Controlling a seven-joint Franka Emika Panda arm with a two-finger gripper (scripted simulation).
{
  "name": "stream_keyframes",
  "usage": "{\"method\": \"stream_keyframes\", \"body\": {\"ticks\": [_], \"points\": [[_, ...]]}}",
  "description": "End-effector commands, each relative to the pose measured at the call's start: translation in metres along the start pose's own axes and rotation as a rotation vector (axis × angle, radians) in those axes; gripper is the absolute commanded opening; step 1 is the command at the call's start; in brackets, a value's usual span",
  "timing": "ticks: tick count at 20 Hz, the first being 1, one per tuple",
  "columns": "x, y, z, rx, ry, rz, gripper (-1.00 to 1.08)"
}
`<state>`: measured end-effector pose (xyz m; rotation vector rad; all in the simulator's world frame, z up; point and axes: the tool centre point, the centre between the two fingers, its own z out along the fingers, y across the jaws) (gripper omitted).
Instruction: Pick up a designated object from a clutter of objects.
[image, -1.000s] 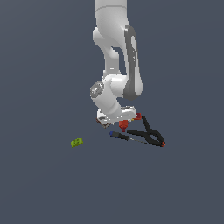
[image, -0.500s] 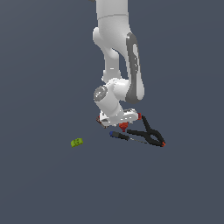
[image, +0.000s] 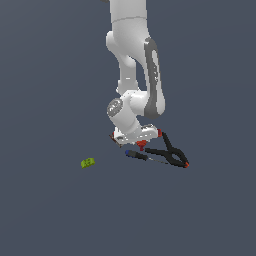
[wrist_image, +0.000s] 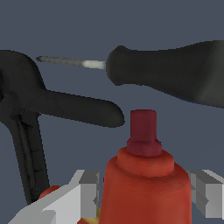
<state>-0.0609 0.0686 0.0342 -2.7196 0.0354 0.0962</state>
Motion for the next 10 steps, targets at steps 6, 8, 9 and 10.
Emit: {"method": "stream_keyframes", "body": {"ticks": [6,8,9,10], "points": [[0.000,0.000,0.000,0.000,0.000,0.000,-1.00],[0.000,0.000,-0.003,0.000,0.000,0.000,-1.00],[0.001,-0.001,-0.005,0.000,0.000,0.000,-1.00],[0.001,-0.001,-0.007,0.000,0.000,0.000,-1.00]]}}
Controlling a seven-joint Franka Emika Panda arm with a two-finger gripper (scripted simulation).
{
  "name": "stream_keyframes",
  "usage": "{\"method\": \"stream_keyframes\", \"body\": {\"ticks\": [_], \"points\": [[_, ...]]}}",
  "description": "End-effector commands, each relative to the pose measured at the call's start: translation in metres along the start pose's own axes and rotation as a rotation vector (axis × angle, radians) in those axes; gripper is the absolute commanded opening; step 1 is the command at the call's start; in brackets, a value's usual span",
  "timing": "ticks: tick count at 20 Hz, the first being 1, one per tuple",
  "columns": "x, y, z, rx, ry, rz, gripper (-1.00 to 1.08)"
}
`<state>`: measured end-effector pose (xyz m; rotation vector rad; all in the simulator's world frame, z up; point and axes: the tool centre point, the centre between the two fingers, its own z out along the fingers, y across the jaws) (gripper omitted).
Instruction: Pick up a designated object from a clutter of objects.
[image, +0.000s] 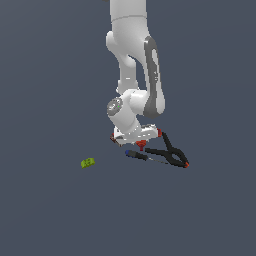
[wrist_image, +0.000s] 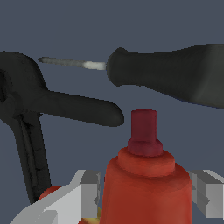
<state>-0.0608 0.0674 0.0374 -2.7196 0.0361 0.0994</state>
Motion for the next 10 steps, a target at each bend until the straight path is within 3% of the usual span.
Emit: {"method": "stream_keyframes", "body": {"ticks": [1,10], "points": [[0.002,-0.001,-0.007,0.000,0.002,-0.001,-1.00],[0.011,-0.010,-0.059,-0.003,0.000,0.002,-1.00]]}}
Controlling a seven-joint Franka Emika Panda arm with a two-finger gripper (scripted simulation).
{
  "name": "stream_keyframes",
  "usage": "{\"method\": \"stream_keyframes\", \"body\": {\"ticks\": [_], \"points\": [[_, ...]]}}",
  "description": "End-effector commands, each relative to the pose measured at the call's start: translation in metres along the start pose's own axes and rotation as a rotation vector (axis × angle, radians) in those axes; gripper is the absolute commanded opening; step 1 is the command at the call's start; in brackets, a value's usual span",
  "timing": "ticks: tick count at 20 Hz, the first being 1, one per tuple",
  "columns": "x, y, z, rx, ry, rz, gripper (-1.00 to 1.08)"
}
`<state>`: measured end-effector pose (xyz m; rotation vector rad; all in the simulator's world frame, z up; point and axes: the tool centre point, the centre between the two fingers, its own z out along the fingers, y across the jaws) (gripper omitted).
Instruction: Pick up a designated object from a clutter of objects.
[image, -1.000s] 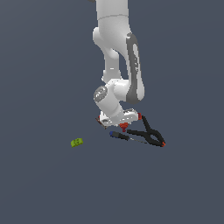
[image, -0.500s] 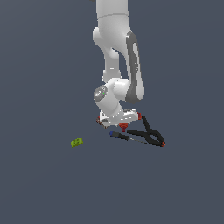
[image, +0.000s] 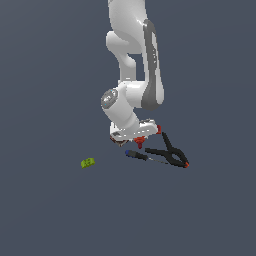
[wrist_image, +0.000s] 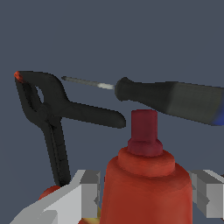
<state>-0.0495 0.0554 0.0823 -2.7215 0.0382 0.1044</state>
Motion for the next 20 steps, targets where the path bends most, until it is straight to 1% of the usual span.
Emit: {"method": "stream_keyframes", "body": {"ticks": [1,20], "points": [[0.004,-0.004,-0.021,-0.002,0.002,0.000,-1.00],[0.041,-0.037,-0.215,-0.007,-0.003,0.004,-1.00]]}}
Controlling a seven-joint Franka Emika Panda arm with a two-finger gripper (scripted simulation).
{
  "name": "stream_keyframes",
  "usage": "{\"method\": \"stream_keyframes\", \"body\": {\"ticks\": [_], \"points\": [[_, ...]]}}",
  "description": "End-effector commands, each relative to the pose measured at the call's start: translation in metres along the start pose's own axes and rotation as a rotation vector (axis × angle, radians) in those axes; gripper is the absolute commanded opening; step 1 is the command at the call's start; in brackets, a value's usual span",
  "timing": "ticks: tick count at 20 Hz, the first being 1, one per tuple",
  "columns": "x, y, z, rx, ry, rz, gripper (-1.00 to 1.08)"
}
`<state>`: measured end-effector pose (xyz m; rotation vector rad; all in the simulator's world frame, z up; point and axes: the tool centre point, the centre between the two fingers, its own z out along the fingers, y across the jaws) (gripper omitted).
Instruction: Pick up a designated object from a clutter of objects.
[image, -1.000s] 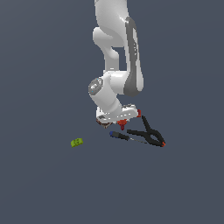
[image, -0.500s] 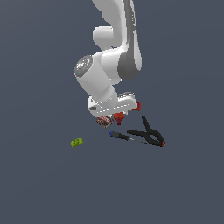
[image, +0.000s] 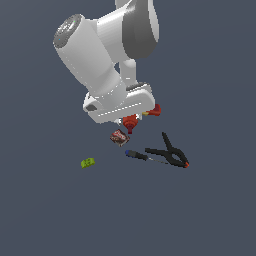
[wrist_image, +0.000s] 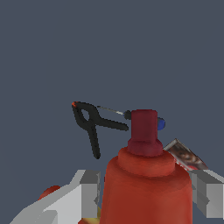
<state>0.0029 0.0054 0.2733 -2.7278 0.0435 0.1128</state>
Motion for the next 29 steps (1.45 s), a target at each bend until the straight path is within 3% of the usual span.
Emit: {"method": "stream_keyframes", "body": {"ticks": [1,14,29], "points": [[0.005,-0.005,-0.027,-0.001,0.002,-0.001,-1.00],[0.029,-0.024,-0.130,0.005,0.000,-0.002,-1.00],[0.040,-0.030,-0.165,0.009,0.000,-0.003,-1.00]]}}
